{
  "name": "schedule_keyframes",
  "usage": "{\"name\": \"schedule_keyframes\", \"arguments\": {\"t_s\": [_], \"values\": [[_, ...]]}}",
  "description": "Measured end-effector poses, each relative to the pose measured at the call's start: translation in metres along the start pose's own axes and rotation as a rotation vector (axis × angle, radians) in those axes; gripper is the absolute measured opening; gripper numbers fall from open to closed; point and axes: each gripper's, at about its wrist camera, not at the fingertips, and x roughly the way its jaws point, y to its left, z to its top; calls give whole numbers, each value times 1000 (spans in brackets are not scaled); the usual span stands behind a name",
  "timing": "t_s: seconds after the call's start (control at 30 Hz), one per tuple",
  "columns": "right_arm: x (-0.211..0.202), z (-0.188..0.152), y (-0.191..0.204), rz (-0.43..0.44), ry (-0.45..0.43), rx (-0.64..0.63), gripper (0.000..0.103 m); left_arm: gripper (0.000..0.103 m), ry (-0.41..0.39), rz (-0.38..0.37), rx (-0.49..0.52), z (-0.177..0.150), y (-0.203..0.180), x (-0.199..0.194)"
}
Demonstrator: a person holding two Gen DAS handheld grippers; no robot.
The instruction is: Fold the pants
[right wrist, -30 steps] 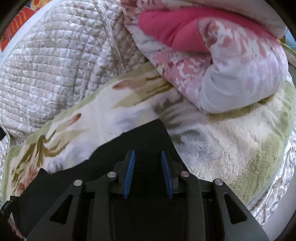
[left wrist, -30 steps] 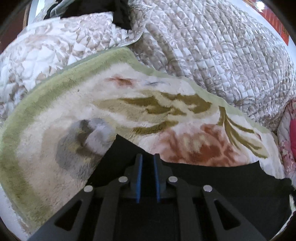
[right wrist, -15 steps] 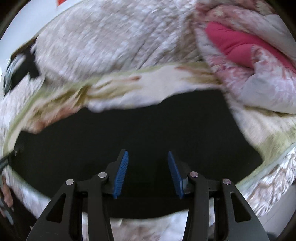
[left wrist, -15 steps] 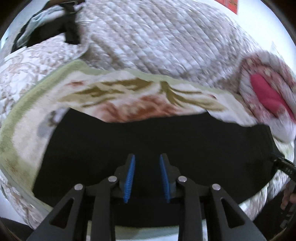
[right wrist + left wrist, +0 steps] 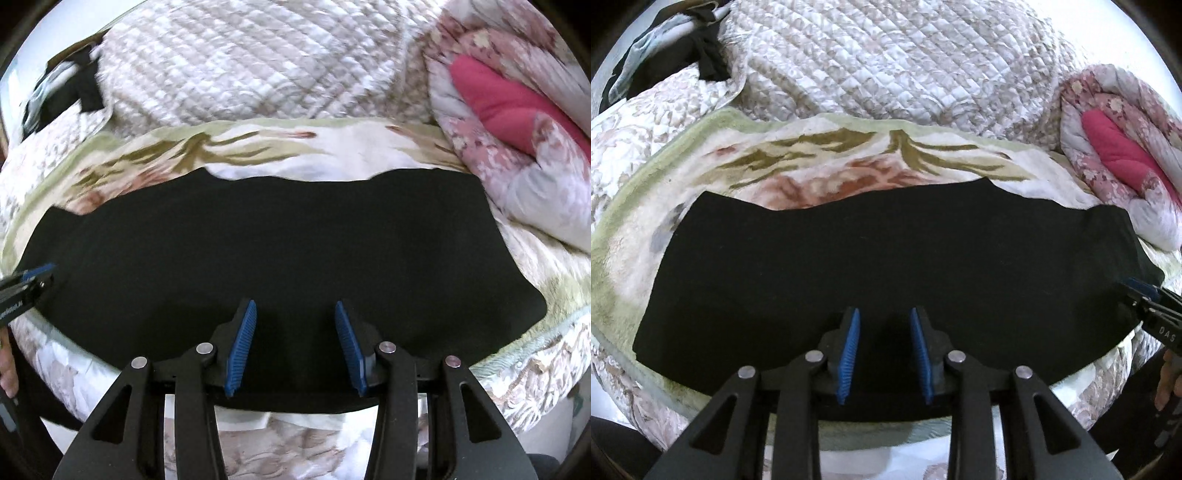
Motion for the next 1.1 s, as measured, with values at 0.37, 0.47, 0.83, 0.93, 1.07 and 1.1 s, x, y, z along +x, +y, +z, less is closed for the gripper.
{"name": "schedule_keyframes", "arguments": {"t_s": [0.37,0.47,0.83,0.93,1.07,1.1], "values": [[18,-8,15,19,20,-65,60,45,9,23,45,-5,-10,8],[18,-9,20,2,18,-75,61,49,6,33,62,-6,-13,9],[11,-7,22,60,-18,-26,61,49,-121,205,-96,10,54,-29],[7,-2,25,84,-30,-29,61,50,-131,296,-172,11,95,-37],[10,1,34,119,-24,-46,61,55,-36,291,-311,0,143,-25],[11,1,36,126,-21,-49,61,55,-12,271,-340,-3,148,-21]]}}
